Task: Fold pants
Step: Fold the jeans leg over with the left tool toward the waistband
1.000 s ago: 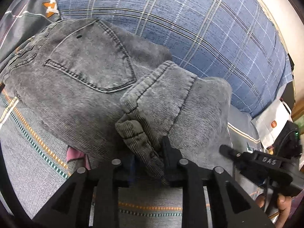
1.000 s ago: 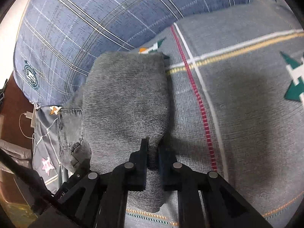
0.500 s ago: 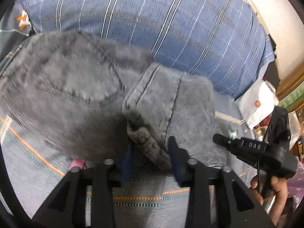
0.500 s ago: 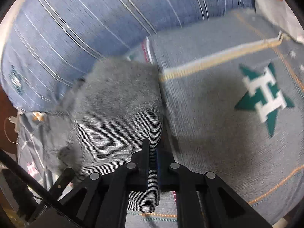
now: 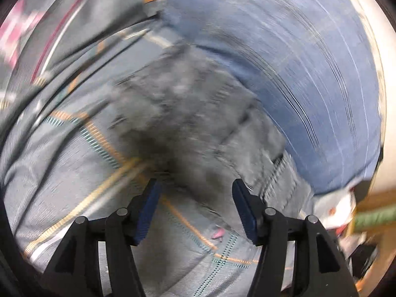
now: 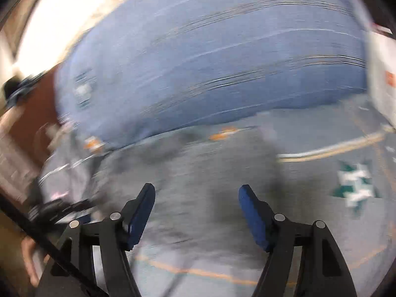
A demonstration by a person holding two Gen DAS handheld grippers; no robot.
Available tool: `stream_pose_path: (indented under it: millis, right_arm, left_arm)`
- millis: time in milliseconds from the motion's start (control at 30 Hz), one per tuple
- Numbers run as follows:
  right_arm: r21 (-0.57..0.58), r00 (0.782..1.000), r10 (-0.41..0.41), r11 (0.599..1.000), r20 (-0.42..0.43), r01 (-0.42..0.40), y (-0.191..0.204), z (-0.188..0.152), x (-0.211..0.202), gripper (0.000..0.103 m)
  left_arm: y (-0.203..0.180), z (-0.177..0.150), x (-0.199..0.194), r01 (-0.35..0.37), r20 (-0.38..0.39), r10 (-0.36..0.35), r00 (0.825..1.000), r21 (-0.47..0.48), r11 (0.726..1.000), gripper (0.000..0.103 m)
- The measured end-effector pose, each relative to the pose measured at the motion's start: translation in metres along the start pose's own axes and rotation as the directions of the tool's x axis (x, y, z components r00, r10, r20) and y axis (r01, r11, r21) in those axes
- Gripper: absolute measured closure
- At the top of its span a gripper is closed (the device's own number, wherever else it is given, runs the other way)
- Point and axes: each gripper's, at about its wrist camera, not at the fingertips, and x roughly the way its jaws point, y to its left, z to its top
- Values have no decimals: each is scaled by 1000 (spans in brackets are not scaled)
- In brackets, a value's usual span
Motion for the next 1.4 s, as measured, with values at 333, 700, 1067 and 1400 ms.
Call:
stream_pose_path:
  millis: [333, 700, 1067, 1400]
  right_arm:
    - [26, 924, 234, 971, -301, -237, 95, -13, 131, 80]
    - [25, 906, 208, 976, -368, -215, 86, -43, 167, 88]
    - [138, 868, 360, 933, -341, -333, 76, -32, 157, 59]
    - [224, 914, 368, 918, -170, -328, 15, 29, 72, 30]
  left_arm:
    - [38, 17, 20, 58, 2, -58, 998, -156, 986, 44]
    - [31, 34, 36, -25, 86, 39, 996, -153, 988, 55]
    - [-8, 42, 16, -33, 201, 39, 979, -31, 999, 89]
    - [-158, -4, -7, -142, 285, -29, 958, 560, 816, 91]
